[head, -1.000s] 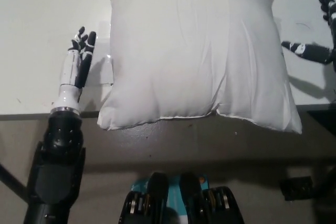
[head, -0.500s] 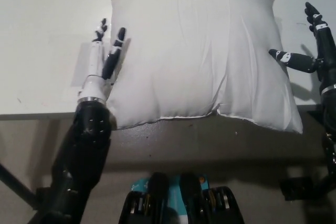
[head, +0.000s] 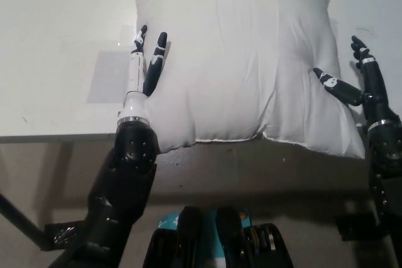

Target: The robot uses both hands to lift the pillow and then drops it on the table

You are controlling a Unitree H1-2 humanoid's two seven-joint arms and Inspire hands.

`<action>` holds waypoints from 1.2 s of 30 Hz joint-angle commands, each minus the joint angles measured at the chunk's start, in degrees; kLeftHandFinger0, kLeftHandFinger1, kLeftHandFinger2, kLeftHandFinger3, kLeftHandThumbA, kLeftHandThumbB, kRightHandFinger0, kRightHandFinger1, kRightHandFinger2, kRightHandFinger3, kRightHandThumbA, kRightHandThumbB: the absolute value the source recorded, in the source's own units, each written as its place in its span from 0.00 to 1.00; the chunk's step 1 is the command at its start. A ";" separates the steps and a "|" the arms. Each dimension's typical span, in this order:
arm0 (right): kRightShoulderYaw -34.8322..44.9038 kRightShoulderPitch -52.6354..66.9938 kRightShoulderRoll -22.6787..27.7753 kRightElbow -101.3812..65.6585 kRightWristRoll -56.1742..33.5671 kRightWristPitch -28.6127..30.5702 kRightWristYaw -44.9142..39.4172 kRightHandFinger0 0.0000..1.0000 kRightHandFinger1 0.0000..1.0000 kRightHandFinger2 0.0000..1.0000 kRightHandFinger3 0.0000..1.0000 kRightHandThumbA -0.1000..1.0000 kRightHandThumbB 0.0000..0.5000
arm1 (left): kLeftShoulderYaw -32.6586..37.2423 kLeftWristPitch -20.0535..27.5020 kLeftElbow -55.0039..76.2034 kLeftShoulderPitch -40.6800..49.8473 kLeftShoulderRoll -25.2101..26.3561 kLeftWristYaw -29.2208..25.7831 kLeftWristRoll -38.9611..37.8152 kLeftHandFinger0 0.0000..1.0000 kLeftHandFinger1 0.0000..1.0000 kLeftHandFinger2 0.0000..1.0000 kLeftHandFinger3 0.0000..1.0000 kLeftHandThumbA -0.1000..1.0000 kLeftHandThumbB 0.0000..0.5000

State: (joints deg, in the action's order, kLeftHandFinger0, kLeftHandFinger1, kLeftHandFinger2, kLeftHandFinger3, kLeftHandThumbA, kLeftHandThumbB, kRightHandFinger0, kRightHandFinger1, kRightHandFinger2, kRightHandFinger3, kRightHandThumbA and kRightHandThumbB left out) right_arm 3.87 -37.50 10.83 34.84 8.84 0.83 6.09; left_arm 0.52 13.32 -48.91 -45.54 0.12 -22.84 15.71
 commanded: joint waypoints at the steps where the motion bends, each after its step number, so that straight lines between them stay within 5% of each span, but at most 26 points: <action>1: 1.22 -1.32 -1.19 1.50 -2.65 3.98 1.07 1.00 1.00 1.00 1.00 1.00 0.34 | -0.94 4.29 -0.36 -2.93 -2.68 1.04 -4.06 1.00 1.00 1.00 1.00 1.00 0.38; 4: 1.93 -1.39 -2.02 4.12 -3.91 6.16 0.89 1.00 1.00 1.00 1.00 1.00 0.36 | -2.96 3.86 0.94 -1.87 -4.32 1.72 -7.07 1.00 1.00 1.00 1.00 1.00 0.45; 9: 2.62 -2.16 -3.17 6.93 -5.99 8.18 -0.61 1.00 1.00 1.00 1.00 1.00 0.26 | -5.09 5.13 -0.08 -0.96 -6.33 2.58 -10.10 1.00 1.00 1.00 1.00 1.00 0.40; 13: 6.57 -1.86 -6.08 7.36 -12.83 5.81 -2.77 1.00 1.00 1.00 1.00 1.00 0.65 | -6.24 5.03 -1.14 0.07 -9.07 5.95 -14.06 1.00 1.00 1.00 1.00 1.00 0.42; 16: 7.69 -1.82 -7.81 8.20 -14.02 6.61 -2.66 1.00 1.00 1.00 1.00 1.00 0.71 | -6.12 5.33 -1.78 0.58 -9.91 5.61 -14.13 1.00 1.00 1.00 1.00 1.00 0.45; 24: 6.95 -2.15 -11.52 7.02 -16.37 5.91 -3.89 1.00 1.00 1.00 1.00 1.00 0.51 | -5.12 6.79 -5.32 0.18 -12.54 6.12 -15.28 1.00 1.00 1.00 1.00 1.00 0.42; 27: 8.35 -2.80 -11.71 6.09 -20.71 4.69 -6.57 1.00 1.00 1.00 1.00 1.00 0.59 | -4.77 7.48 -6.35 0.05 -13.09 6.21 -15.39 1.00 1.00 1.00 1.00 1.00 0.43; 36: 11.33 -3.20 -7.66 4.60 -28.93 -1.76 -13.41 1.00 1.00 1.00 1.00 1.00 0.52 | -2.22 7.71 -5.72 2.69 -12.32 10.06 -16.03 1.00 1.00 1.00 1.00 1.00 0.40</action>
State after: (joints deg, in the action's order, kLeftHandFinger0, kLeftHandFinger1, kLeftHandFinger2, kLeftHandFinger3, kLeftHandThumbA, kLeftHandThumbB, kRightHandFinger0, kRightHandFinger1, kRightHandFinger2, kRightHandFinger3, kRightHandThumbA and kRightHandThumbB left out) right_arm 15.40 -37.69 3.39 40.95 -14.73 4.28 -0.38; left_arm -3.97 21.86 -53.77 -43.04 -8.49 -20.15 1.17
